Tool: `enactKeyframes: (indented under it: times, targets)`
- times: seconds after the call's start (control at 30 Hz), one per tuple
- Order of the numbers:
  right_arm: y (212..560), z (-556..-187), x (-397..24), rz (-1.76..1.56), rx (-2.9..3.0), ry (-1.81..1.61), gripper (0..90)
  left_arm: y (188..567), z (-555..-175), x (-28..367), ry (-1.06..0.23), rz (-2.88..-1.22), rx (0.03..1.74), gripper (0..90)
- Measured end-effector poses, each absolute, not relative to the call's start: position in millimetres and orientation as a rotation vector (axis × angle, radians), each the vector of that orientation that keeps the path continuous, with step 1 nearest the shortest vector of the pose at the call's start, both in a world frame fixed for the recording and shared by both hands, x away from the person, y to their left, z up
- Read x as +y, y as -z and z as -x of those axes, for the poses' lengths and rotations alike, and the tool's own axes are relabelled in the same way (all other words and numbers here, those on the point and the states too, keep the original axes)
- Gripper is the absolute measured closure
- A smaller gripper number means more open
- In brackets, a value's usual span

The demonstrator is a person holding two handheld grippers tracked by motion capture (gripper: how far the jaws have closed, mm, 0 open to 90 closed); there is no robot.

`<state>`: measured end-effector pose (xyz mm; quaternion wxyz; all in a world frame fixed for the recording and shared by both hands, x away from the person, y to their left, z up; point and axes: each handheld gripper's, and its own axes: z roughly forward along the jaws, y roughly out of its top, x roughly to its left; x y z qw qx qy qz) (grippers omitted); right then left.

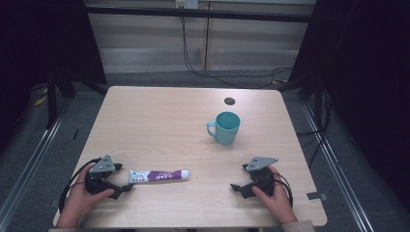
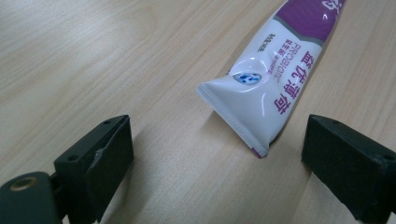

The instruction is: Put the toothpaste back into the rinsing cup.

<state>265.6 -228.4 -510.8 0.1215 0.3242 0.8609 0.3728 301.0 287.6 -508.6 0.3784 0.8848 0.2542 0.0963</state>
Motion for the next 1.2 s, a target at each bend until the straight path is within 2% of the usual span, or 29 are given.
enactKeyframes:
  times: [0.4, 0.53, 0.77, 0.8, 0.93, 0.97, 1.03, 1.07, 1.17, 1.2]
  targets:
    - [510.8, -265.6, -228.4, -0.948, 2.513, -1.090, 10.2, 504.0, -300.1, 282.8, -0.237, -2.307, 0.692, 7.2]
    - [510.8, -265.6, -228.4, -0.948, 2.513, -1.089, 10.1, 492.7, -301.4, 275.9, -0.206, -2.420, 0.707, 16.5]
    - [510.7, -265.6, -228.4, -0.950, 2.513, -1.091, 10.2, 469.3, -305.4, 255.6, -0.236, -2.636, 0.594, 17.6]
    - [510.7, -265.6, -228.4, -0.950, 2.513, -1.091, 10.2, 461.8, -308.3, 247.0, -0.239, -2.675, 0.554, 20.6]
    - [510.7, -265.7, -228.5, -0.950, 2.513, -1.091, 10.2, 454.7, -314.2, 230.2, -0.219, -2.756, 0.477, 22.2]
    - [510.7, -265.7, -228.4, -0.950, 2.513, -1.091, 10.2, 454.2, -316.6, 221.2, -0.225, -2.812, 0.427, 26.0]
    - [510.7, -265.6, -228.4, -0.950, 2.513, -1.091, 10.2, 454.4, -317.9, 216.6, -0.217, -2.825, 0.414, 26.7]
    - [510.7, -265.6, -228.4, -0.950, 2.513, -1.091, 10.2, 454.9, -318.9, 212.9, -0.198, -2.835, 0.393, 30.7]
    - [510.7, -265.6, -228.4, -0.950, 2.513, -1.091, 10.2, 456.6, -322.1, 205.3, -0.166, -2.858, 0.371, 33.0]
    - [510.7, -265.6, -228.4, -0.950, 2.513, -1.091, 10.2, 458.1, -324.4, 203.2, -0.131, -2.863, 0.366, 36.7]
